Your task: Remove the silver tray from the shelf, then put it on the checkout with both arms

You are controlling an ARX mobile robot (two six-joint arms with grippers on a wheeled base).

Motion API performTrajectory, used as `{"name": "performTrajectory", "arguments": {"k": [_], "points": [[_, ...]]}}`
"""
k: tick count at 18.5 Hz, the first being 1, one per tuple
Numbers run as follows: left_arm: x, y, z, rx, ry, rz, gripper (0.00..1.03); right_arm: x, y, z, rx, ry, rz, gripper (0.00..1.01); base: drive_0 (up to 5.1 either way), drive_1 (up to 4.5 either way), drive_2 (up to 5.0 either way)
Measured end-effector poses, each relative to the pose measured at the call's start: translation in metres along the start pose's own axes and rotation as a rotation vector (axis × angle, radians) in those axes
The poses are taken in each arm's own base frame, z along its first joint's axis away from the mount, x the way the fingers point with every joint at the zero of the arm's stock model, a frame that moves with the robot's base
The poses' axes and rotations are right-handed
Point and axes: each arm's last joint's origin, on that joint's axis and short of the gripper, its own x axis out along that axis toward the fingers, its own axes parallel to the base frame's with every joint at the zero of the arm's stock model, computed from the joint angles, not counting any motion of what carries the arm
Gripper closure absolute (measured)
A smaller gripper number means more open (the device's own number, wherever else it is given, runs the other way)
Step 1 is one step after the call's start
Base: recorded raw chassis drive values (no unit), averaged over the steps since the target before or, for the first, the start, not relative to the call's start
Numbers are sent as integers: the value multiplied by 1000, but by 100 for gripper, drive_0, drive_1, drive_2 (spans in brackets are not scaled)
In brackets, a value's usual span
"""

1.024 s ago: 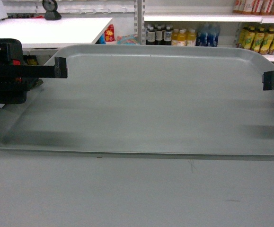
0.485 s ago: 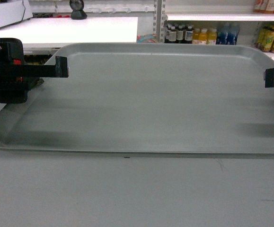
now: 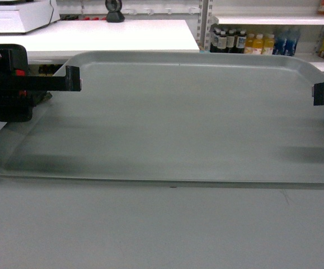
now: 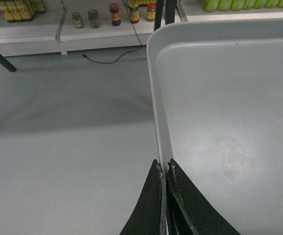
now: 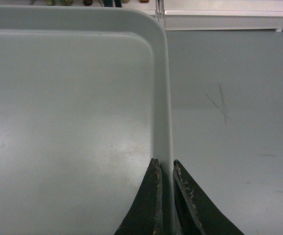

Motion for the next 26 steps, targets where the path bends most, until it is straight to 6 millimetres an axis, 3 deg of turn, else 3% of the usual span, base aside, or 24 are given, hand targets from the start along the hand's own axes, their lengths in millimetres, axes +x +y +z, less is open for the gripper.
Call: {"name": "performTrajectory", "arguments": {"k": [22,26], "points": [[0,0,0,0,0,1,101,0,0,1,0,-4,1,98,-487,240,240],[0,2,0,-2,1,10,101,0,1,1,0,-5,3,98,0,0,0]]}}
